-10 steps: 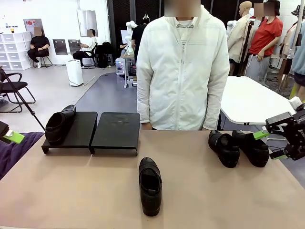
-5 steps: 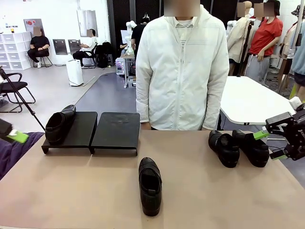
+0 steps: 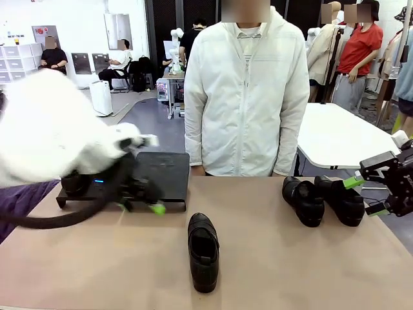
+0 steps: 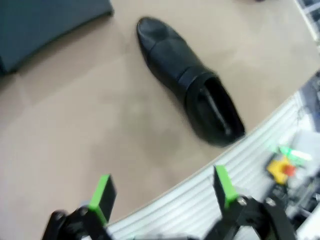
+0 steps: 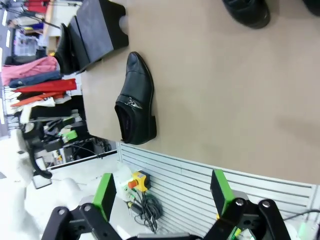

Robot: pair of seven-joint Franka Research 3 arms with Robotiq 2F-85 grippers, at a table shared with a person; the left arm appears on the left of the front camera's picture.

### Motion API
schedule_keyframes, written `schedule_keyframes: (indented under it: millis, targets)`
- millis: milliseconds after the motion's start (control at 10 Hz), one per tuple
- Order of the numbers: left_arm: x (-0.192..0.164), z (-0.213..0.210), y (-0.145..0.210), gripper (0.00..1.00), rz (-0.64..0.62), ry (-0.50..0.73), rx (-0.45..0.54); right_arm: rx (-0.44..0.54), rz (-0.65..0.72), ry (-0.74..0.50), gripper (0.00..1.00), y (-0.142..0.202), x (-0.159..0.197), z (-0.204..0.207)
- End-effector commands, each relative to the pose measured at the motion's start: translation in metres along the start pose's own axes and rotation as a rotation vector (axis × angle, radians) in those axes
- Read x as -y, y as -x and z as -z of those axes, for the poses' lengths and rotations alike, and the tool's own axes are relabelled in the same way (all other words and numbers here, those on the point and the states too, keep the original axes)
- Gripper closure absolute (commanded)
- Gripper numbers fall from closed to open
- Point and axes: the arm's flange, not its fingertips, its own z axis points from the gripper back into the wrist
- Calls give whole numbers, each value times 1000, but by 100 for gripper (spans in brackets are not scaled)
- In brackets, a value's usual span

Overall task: Organize the shoes by placing them on the stand.
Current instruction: Place the Shoe from the middle of the table onto the Shoes Stand.

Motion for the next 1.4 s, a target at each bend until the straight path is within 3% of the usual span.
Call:
schedule_keyframes:
  millis: [0, 100, 300, 400, 500, 1000, 1300]
  targets:
    - [22, 28, -61, 0, -124, -124, -24, -9, -9, 15, 0, 0, 1, -5]
    - [51, 51, -63, 0, -187, -139, 22, -9, -9, 15, 0, 0, 1, -5]
    - [60, 80, -56, 0, -210, -231, -18, -9, -9, 15, 0, 0, 1, -5]
    - [55, 70, -47, 0, -156, -164, -143, -9, -9, 15, 0, 0, 1, -5]
    - [55, 75, -55, 0, -190, -155, 6, -9, -9, 15, 0, 0, 1, -5]
    - [55, 76, -54, 0, -193, -162, -7, -9, -9, 15, 0, 0, 1, -5]
    - [74, 98, -27, 0, -253, -232, 20, -9, -9, 15, 0, 0, 1, -5]
